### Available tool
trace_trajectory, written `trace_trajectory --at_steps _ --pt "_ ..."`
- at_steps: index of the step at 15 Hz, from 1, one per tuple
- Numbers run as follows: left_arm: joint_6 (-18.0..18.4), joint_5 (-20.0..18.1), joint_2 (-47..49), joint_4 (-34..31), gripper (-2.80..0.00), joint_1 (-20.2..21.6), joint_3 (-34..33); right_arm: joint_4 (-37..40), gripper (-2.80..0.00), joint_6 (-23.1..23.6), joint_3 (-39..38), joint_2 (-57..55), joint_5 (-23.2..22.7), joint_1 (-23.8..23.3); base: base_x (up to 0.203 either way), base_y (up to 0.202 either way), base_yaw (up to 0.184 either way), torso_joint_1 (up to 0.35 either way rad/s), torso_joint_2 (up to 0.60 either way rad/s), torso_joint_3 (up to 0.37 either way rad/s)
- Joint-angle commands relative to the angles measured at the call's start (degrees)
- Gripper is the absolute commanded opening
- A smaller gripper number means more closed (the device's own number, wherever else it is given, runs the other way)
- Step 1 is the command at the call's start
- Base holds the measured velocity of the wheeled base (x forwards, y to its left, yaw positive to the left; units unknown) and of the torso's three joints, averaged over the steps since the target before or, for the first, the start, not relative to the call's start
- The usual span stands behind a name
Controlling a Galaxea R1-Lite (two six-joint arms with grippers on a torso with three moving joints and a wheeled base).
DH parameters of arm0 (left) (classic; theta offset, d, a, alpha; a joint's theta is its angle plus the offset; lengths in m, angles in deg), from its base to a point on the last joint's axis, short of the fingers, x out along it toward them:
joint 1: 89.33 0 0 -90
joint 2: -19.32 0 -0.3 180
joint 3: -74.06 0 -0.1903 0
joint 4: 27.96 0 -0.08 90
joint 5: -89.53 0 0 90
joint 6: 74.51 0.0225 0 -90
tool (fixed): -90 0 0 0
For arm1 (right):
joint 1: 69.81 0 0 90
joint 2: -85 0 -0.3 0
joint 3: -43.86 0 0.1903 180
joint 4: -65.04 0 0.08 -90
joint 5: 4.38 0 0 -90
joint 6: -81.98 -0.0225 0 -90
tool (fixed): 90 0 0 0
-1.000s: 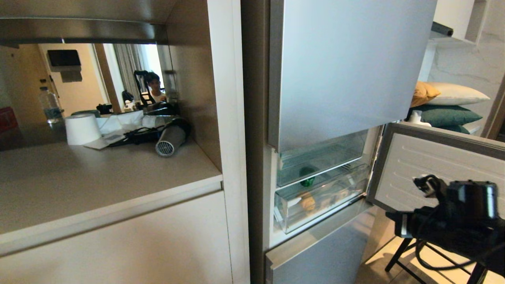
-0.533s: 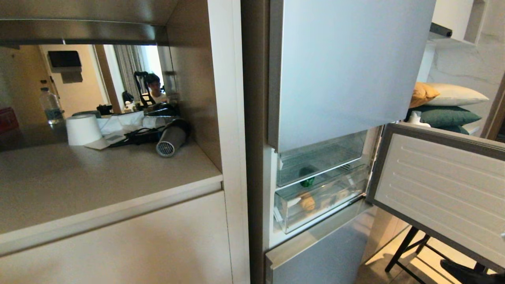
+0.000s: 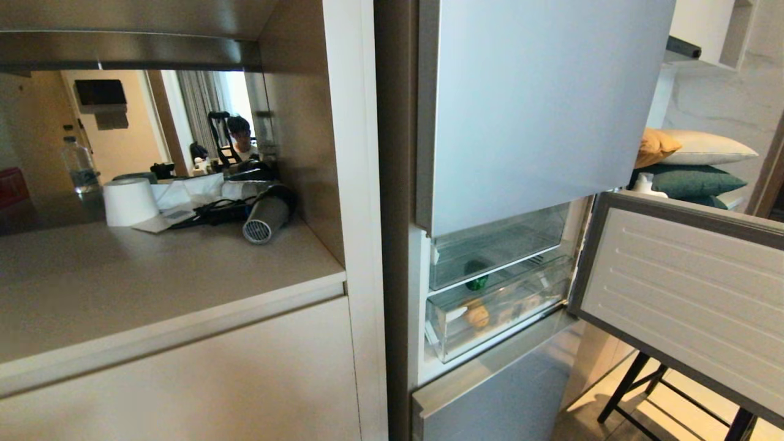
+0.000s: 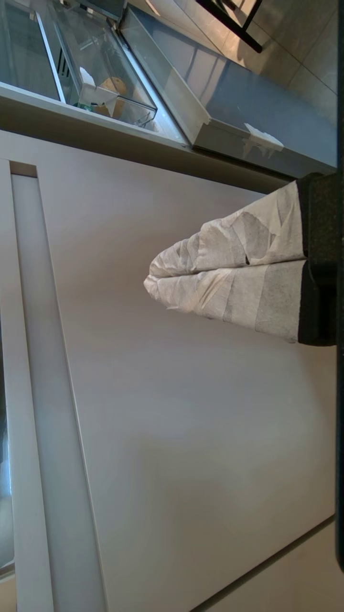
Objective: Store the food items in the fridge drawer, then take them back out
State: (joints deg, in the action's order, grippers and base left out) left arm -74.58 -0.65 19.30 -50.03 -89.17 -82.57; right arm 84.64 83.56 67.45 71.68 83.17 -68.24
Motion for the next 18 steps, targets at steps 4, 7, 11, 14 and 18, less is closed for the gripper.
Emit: trace_trajectory --at_steps 4,7,11,14,18 --pt "0.03 0.01 0.02 0.03 -2.80 0.02 -0.62 4.34 -2.80 0.84 -0.13 13.23 0.96 -0.95 0.000 0.000 0.000 0.000 0.00 0.000" --pt "0.04 0.01 0.02 0.03 -2.80 0.02 -0.62 4.39 -2.80 0.37 -0.13 13.23 1.55 -0.95 0.000 0.000 0.000 0.000 0.00 0.000" --pt "0.04 0.01 -0.05 0.03 -2.80 0.02 -0.62 3.95 -2.80 -3.57 -0.13 13.23 2.80 -0.98 0.000 0.000 0.000 0.000 0.00 0.000" --pt "0.07 0.01 -0.05 0.03 -2.80 0.02 -0.62 3.95 -2.80 -3.34 -0.13 13.23 2.80 -1.03 0.000 0.000 0.000 0.000 0.00 0.000" --pt "-0.01 0.01 0.02 0.03 -2.80 0.02 -0.62 3.95 -2.80 -2.99 -0.13 13.23 2.81 -1.04 -0.088 0.000 0.002 0.010 0.00 0.000"
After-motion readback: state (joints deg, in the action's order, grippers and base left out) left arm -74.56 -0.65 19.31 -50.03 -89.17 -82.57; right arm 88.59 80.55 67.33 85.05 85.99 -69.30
